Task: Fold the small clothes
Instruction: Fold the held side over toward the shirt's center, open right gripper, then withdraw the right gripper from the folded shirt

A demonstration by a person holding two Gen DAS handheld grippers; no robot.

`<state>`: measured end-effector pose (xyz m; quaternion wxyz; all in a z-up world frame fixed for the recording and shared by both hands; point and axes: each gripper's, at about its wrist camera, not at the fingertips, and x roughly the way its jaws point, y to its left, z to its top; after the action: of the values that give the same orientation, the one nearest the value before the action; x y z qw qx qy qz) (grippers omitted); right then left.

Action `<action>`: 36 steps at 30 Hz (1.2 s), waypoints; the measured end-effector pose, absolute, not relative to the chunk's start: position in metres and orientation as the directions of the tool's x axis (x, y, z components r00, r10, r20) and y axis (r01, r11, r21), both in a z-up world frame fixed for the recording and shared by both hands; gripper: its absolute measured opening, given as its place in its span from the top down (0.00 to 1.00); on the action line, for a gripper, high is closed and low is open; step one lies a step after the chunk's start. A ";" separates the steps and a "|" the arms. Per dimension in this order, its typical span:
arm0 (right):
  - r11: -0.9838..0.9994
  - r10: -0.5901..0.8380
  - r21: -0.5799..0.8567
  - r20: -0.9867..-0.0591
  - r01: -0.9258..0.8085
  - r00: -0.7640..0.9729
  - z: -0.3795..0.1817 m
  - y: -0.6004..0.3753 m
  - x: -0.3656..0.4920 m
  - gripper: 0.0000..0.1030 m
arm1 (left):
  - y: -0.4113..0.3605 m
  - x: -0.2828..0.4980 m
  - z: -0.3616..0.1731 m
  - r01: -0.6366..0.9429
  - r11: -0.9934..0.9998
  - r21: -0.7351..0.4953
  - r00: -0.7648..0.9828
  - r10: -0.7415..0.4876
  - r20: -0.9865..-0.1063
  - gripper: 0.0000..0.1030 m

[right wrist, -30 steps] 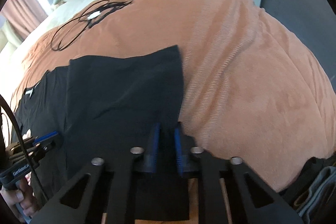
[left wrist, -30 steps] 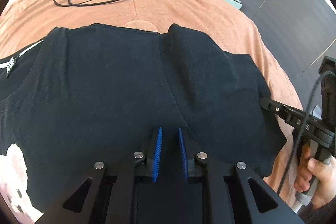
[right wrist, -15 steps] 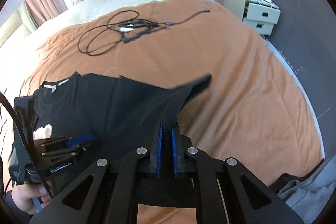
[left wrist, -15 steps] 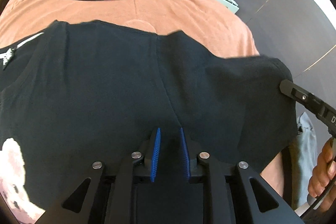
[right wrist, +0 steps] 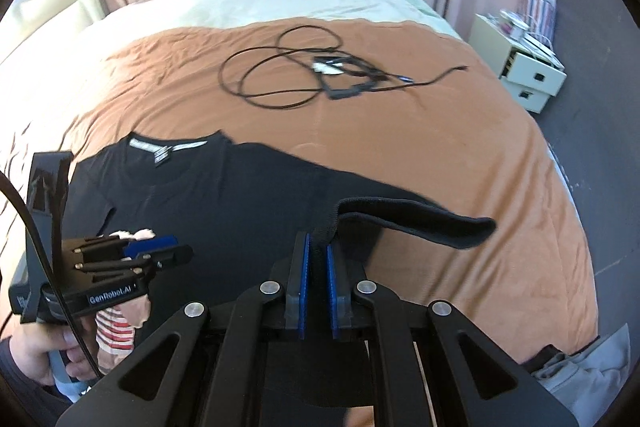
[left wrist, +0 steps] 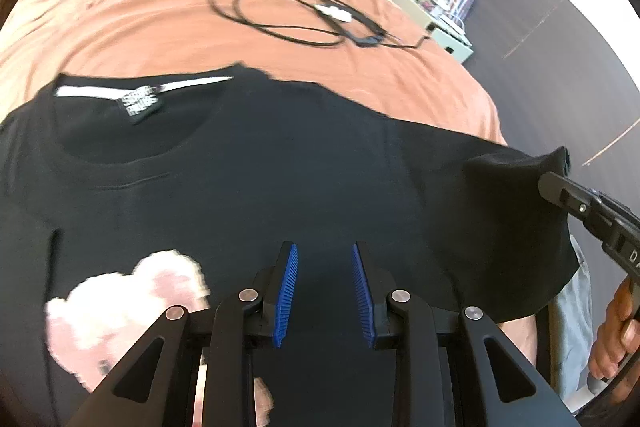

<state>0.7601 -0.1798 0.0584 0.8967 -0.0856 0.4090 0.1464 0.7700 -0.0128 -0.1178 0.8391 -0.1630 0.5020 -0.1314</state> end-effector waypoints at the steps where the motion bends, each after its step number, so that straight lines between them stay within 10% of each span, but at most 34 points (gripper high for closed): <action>1: 0.939 0.192 -0.041 -0.761 -0.342 0.619 0.057 -0.174 0.759 0.95 | -0.009 0.769 -0.119 0.051 0.914 -0.403 0.462 -0.379 -0.802 0.71; 15: 0.833 0.227 -0.111 -0.825 -0.543 0.517 0.017 -0.092 0.737 0.91 | 0.042 0.748 -0.123 -0.013 0.921 -0.390 0.460 -0.340 -0.820 0.71; 20: 0.828 0.220 -0.097 -0.849 -0.552 0.480 0.009 -0.097 0.739 0.45 | 0.042 0.746 -0.123 -0.018 0.925 -0.380 0.458 -0.330 -0.825 0.61; 36: 0.941 0.195 0.016 -0.841 -0.338 0.504 -0.015 -0.207 0.766 0.45 | -0.007 0.762 -0.136 0.035 0.960 -0.279 0.438 -0.266 -0.859 0.57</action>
<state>0.7664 -0.2066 -0.0145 0.8639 -0.0755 0.4736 0.1541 0.7621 -0.0067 -0.1365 0.8407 -0.1104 0.5226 -0.0895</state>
